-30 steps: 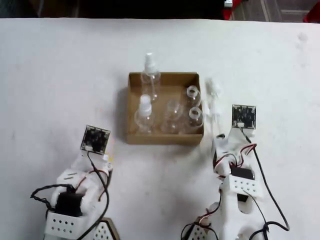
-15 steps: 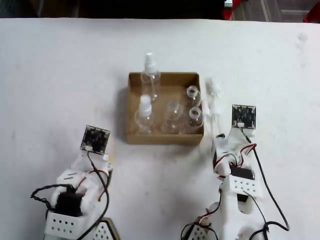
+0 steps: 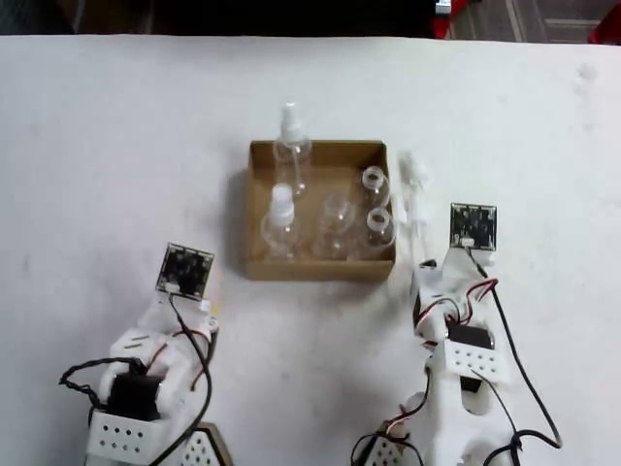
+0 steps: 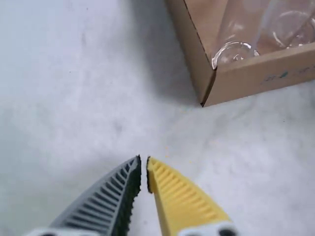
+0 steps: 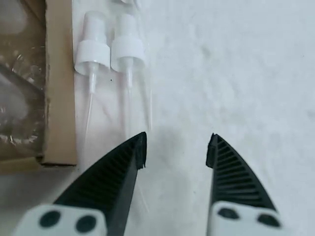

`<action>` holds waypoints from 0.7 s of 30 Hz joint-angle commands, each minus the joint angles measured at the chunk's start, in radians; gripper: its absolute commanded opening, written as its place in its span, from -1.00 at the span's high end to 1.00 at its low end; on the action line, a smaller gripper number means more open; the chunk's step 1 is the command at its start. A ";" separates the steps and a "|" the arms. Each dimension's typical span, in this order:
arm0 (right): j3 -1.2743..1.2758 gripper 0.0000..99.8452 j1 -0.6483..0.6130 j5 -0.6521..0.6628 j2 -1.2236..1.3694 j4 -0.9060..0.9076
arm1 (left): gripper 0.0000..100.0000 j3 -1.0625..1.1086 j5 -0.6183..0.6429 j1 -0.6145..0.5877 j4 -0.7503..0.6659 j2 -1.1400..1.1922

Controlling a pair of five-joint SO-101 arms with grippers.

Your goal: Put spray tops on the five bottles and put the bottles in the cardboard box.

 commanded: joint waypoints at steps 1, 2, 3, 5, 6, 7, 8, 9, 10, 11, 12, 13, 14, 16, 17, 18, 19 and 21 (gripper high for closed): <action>-0.006 0.64 0.004 0.015 -0.018 -0.021 | 0.95 0.002 -0.014 -0.012 -0.018 -0.008; 0.000 0.64 -0.002 0.015 -0.016 -0.027 | 0.95 0.002 -0.014 -0.012 -0.034 -0.008; 0.015 0.64 -0.010 0.015 -0.018 -0.027 | 0.95 0.002 -0.014 -0.012 -0.041 -0.008; 0.044 0.64 0.001 0.015 -0.025 -0.024 | 0.95 0.002 -0.014 -0.012 -0.043 -0.008; 0.071 0.64 0.019 0.008 -0.022 -0.024 | 0.95 0.002 -0.014 -0.012 -0.043 -0.008; 0.103 0.64 0.038 0.009 -0.036 -0.031 | 0.95 0.002 -0.014 -0.012 -0.043 -0.008; 0.110 0.64 0.050 0.008 -0.050 -0.045 | 0.95 0.002 -0.014 -0.012 -0.043 -0.008; 0.115 0.64 0.058 0.009 -0.061 -0.058 | 0.95 0.002 -0.014 -0.012 -0.044 -0.008; 0.127 0.64 0.061 0.011 -0.076 -0.061 | 0.95 0.002 -0.014 -0.012 -0.049 -0.008; 0.147 0.64 0.061 0.012 -0.096 -0.067 | 0.95 0.002 -0.014 -0.012 -0.049 -0.008; 0.161 0.64 0.059 0.014 -0.114 -0.074 | 0.95 0.002 -0.014 -0.012 -0.049 -0.008; 0.173 0.64 0.058 0.014 -0.136 -0.085 | 0.95 0.002 -0.014 -0.012 -0.049 -0.008; 0.190 0.64 0.058 0.014 -0.157 -0.091 | 0.95 0.002 -0.014 -0.012 -0.049 -0.008; 0.219 0.64 0.056 0.014 -0.205 -0.101 | 0.95 0.002 -0.014 -0.012 -0.049 -0.008; 0.219 0.64 0.056 0.014 -0.222 -0.096 | 0.95 0.002 -0.014 -0.012 -0.049 -0.008; 0.219 0.64 0.058 0.014 -0.240 -0.074 | 0.95 0.002 -0.014 -0.012 -0.049 -0.008; 0.219 0.64 0.058 0.014 -0.249 -0.047 | 0.95 0.002 -0.014 -0.012 -0.049 -0.008; 0.221 0.64 0.059 0.014 -0.274 0.002 | 0.95 0.002 -0.014 -0.012 -0.048 -0.008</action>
